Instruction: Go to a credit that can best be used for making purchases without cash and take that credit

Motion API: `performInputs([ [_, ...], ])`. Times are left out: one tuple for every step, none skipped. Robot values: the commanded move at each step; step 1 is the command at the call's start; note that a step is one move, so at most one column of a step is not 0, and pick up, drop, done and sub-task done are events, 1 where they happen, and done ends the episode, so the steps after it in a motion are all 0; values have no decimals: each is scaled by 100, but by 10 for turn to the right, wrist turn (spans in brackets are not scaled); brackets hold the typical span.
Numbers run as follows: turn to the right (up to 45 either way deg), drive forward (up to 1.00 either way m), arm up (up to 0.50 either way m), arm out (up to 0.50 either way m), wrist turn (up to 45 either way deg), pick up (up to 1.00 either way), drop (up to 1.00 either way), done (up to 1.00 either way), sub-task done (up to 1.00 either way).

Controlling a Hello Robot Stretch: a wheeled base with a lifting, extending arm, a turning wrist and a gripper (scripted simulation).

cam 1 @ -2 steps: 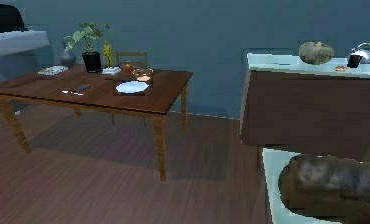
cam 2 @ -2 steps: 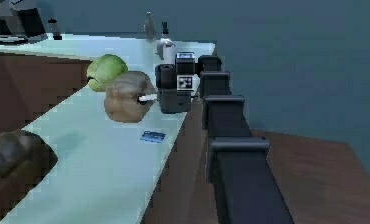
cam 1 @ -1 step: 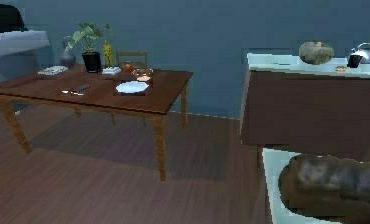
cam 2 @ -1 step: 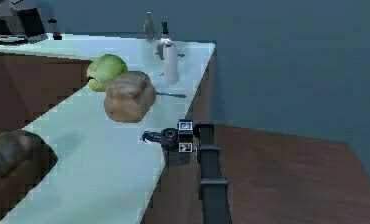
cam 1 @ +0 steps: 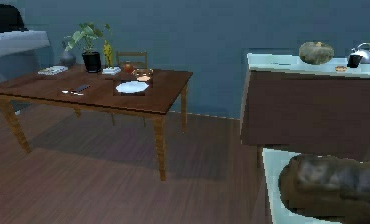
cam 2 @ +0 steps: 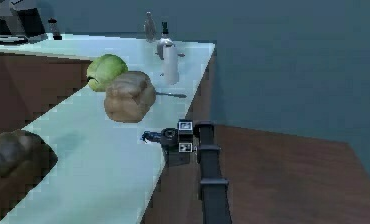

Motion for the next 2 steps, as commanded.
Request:
performInputs([
  [0, 0, 10, 0, 0, 0, 0, 0, 0],
  [0, 0, 0, 0, 0, 0, 0, 100, 0],
])
